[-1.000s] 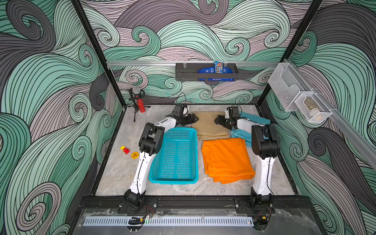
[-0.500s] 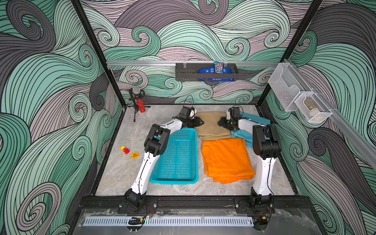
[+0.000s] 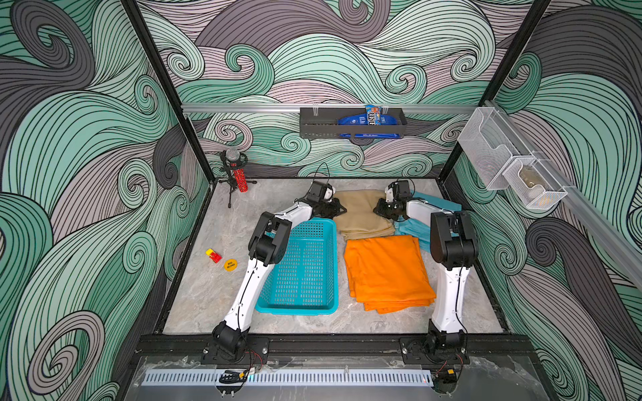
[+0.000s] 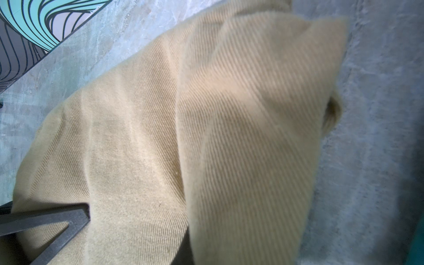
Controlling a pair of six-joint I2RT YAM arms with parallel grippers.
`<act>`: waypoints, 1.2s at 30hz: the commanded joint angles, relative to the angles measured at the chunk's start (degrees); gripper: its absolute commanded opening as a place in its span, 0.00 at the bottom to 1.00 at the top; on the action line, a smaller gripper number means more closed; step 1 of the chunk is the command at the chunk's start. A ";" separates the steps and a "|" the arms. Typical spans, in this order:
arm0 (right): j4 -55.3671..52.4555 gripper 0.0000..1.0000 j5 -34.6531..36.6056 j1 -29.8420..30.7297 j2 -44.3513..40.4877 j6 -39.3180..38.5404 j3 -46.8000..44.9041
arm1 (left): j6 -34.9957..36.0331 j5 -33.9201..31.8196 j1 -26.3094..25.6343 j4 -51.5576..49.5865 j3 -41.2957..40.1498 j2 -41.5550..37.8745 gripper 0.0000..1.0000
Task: Put the folded long pants in the basket
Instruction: Pick up the long pant at the center of the board, then place the long pant in the basket.
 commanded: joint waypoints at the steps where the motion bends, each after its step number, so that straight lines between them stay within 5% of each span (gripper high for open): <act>1: -2.28 0.00 -2.68 0.86 -1.75 -0.10 1.88 | -2.64 2.49 -1.07 2.86 4.27 -2.51 0.00; 15: -2.93 0.00 -4.41 -1.59 -12.52 0.96 6.95 | -5.10 0.28 0.28 8.24 5.78 -12.24 0.00; 25: -4.71 0.00 -4.85 0.76 -21.00 2.50 4.68 | -0.42 0.70 1.73 -0.22 4.85 -19.90 0.00; 31: -4.95 0.00 0.14 7.53 -29.92 3.94 -2.30 | 4.20 0.31 2.16 -4.01 -6.40 -31.59 0.00; 36: -4.87 0.00 4.98 16.54 -36.99 6.65 -8.99 | 8.66 -3.11 2.78 -5.77 -23.80 -46.33 0.00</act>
